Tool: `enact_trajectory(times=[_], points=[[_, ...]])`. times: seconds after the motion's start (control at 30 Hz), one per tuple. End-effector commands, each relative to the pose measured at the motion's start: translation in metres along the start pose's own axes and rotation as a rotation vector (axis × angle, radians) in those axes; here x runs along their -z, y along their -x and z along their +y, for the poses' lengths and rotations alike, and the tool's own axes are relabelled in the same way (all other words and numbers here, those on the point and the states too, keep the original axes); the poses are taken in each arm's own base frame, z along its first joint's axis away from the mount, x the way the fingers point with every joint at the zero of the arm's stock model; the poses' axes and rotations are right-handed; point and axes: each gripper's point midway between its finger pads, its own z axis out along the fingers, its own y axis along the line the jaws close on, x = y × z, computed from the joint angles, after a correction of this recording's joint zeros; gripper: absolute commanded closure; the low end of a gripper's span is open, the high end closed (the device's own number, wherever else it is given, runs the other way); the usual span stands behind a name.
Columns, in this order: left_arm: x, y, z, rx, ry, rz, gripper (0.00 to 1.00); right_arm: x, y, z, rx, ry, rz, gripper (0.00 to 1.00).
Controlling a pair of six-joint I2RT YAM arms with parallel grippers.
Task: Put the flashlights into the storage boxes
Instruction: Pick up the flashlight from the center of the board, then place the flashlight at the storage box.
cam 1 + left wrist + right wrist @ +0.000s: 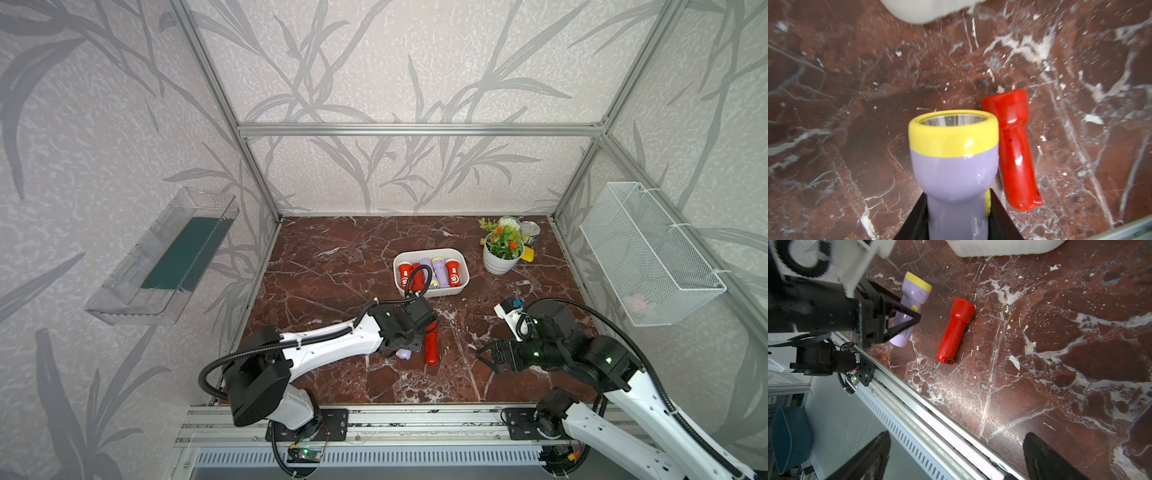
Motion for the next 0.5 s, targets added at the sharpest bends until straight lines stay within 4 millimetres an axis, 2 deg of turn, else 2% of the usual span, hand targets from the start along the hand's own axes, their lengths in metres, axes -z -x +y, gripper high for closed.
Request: enact_trajectory(times=[0.0, 0.23, 0.37, 0.47], points=[[0.033, 0.022, 0.011, -0.03, 0.053, -0.078, 0.64, 0.0, 0.005, 0.004, 0.017, 0.017, -0.014, 0.01], [0.067, 0.07, 0.009, -0.088, 0.087, -0.201, 0.61, -0.001, 0.008, 0.008, 0.023, 0.031, -0.02, 0.01], [0.068, 0.092, 0.007, -0.096, 0.088, -0.213, 0.61, 0.002, 0.009, 0.007, 0.029, 0.025, -0.025, 0.01], [0.06, 0.106, 0.003, -0.092, 0.07, -0.206, 0.61, 0.003, 0.009, 0.008, 0.033, 0.025, -0.027, 0.01]])
